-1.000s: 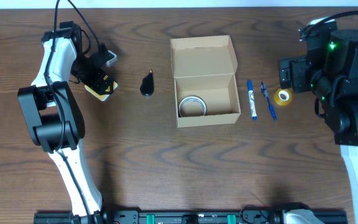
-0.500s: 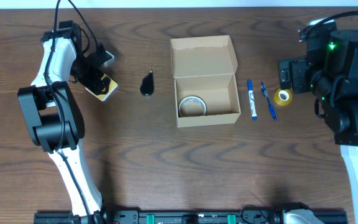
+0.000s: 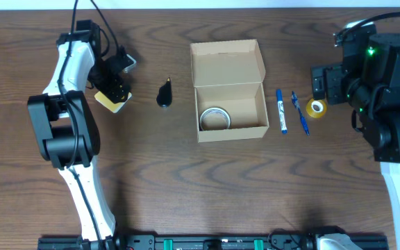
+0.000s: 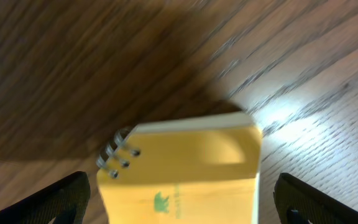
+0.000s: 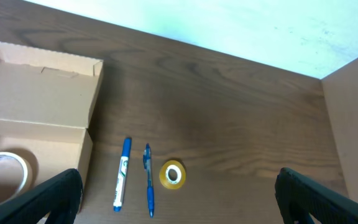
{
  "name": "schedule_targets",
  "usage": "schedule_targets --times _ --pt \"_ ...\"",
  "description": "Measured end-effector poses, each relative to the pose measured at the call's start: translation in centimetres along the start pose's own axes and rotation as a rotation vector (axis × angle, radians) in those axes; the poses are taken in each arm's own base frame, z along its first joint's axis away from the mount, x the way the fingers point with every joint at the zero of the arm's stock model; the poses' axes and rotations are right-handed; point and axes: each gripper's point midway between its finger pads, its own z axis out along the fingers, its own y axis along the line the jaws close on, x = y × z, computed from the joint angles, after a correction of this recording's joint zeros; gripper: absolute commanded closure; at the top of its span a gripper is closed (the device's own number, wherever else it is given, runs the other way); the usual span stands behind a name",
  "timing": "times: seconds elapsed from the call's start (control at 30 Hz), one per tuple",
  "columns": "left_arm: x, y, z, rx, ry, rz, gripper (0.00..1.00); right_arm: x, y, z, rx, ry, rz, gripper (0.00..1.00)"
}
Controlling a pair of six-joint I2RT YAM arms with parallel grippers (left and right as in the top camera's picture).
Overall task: Pack container
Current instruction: 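Close the left gripper on the sticky-note pad and lift it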
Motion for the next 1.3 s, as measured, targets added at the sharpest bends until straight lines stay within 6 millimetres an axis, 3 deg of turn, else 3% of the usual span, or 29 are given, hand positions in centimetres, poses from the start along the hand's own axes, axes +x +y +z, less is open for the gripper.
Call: schedule_targets --times 0.13,0.37,1.3 --pt "0.0 0.0 0.2 -0.002 -0.001 0.002 0.04 0.3 -0.1 0.0 0.006 0.014 -0.002 0.01" --pt "1.9 -0.1 1.4 0.022 0.031 -0.047 0.05 0.3 -0.2 0.0 0.015 0.015 -0.002 0.01" --pt "1.7 -0.5 1.5 0.046 0.012 -0.13 0.05 0.4 -0.3 0.0 0.021 0.016 -0.003 0.01"
